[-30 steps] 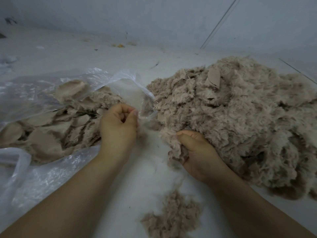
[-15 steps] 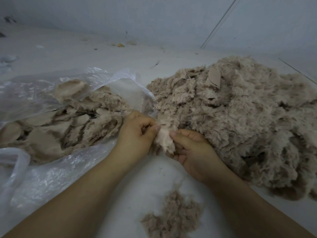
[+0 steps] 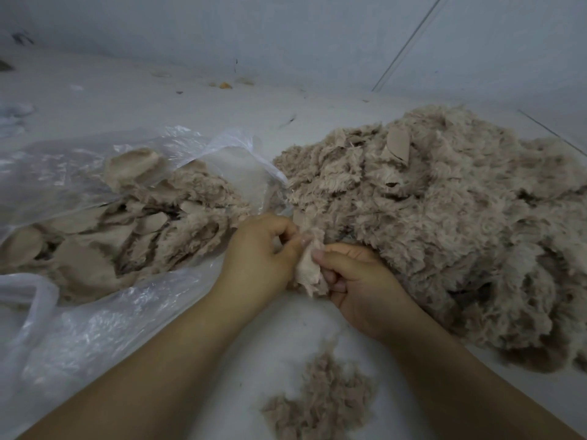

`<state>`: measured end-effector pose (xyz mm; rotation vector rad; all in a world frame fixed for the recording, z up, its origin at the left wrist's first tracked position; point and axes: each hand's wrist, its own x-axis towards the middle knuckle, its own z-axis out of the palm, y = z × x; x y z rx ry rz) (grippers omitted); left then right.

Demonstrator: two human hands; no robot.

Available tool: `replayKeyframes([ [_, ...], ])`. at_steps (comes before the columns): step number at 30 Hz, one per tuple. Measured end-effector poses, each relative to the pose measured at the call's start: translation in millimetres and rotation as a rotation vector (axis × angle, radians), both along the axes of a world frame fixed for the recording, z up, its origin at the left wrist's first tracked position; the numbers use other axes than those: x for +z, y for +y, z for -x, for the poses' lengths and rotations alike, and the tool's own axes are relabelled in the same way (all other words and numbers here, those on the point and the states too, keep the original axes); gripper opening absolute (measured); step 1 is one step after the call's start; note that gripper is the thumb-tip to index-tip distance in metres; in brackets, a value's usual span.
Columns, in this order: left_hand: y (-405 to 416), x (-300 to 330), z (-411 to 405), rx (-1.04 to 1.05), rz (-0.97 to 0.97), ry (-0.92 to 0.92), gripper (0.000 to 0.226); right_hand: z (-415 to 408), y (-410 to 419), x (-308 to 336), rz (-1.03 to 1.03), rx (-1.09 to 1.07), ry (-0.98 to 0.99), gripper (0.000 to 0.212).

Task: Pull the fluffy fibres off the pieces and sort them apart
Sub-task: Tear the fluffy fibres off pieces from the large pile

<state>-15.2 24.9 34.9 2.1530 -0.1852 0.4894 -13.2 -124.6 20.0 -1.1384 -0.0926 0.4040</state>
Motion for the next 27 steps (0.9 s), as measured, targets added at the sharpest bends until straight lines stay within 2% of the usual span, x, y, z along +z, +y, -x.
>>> replayKeyframes([
  [3,-1.1,-0.1,-2.8,-0.014,0.304,0.103,0.032,-0.6,0.3,0.5,-0.005,-0.005,-0.011,0.042],
  [5,-3.1,1.1,-4.4,-0.004,0.433,0.146,0.04,-1.3,0.7,-0.2,0.003,-0.014,-0.006,0.044],
  [8,-4.8,3.0,-3.5,0.013,0.448,0.147,0.046,-1.3,0.5,-1.3,0.022,-0.038,0.013,0.045],
  [12,-6.0,7.4,5.4,-0.155,0.453,0.302,0.048,-2.3,0.1,-2.2,-0.032,-0.045,0.037,0.034],
  [14,-4.2,7.3,8.3,-0.216,0.45,0.384,0.038,-3.6,0.6,-3.1,-0.045,-0.06,0.065,0.022],
  [16,-0.1,6.3,7.8,-0.215,0.465,0.429,0.023,-4.6,0.4,-4.0,-0.081,-0.076,0.098,0.026],
  [19,5.5,5.0,6.5,-0.221,0.496,0.418,0.02,-4.1,-1.5,-2.5,-0.108,-0.083,0.095,0.036],
  [23,5.4,4.1,8.0,-0.276,0.447,0.397,0.021,-0.3,-0.1,0.9,-0.007,-0.017,-0.009,0.021],
  [25,6.7,2.8,7.4,-0.28,0.489,0.414,0.028,-0.8,0.0,0.5,0.006,-0.049,0.024,0.016],
  [27,9.5,4.6,5.5,-0.286,0.551,0.44,0.026,-2.6,0.0,0.2,-0.015,-0.079,0.07,0.016],
])
